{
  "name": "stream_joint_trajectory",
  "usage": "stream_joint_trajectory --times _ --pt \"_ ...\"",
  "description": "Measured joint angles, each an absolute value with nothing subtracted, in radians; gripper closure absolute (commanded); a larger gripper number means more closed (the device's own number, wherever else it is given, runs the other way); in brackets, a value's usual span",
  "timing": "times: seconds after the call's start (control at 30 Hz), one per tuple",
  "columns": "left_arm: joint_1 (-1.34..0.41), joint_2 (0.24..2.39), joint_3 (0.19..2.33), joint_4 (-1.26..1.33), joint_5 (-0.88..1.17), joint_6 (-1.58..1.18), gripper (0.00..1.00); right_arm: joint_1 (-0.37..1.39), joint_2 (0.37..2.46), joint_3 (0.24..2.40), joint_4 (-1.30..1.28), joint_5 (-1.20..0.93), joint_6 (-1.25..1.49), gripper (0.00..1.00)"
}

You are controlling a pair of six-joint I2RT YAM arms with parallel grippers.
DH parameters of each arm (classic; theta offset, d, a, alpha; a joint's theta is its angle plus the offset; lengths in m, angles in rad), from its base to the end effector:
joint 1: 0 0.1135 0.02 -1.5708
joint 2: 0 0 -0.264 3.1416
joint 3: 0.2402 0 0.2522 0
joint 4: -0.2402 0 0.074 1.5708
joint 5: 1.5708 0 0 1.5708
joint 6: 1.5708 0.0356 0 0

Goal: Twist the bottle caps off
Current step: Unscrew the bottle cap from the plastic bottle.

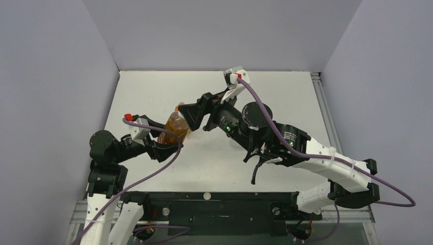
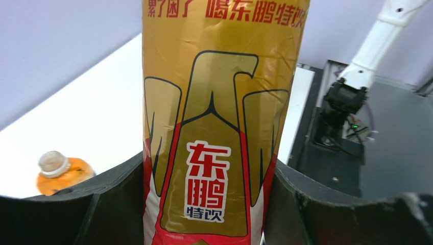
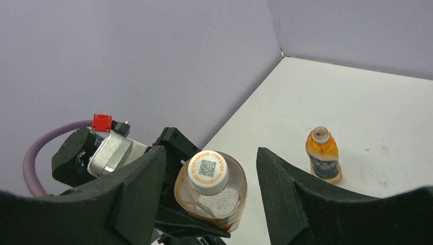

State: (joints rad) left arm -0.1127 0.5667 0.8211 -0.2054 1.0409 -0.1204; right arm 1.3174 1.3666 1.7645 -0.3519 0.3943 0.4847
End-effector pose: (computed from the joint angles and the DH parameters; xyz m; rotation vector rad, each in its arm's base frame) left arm 0.1070 -0.0430 0.3794 0.8350 1.3992 -0.9652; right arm 0.0824 0.2636 0.5272 -0.3422 1.6043 1.1190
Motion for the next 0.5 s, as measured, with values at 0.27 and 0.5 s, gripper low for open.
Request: stream_joint_trajectory --times 0.27,0.5 --pt "-0.163 0.56 0.822 -0.215 0.902 -0.037 0.78 1.319 1.445 1.827 -0.393 0.443 0.488 0.45" --pt "-0.205 0.56 0.822 -0.231 0.83 -0.001 0.78 1.324 1.473 1.828 -0.407 0.445 0.487 0.63"
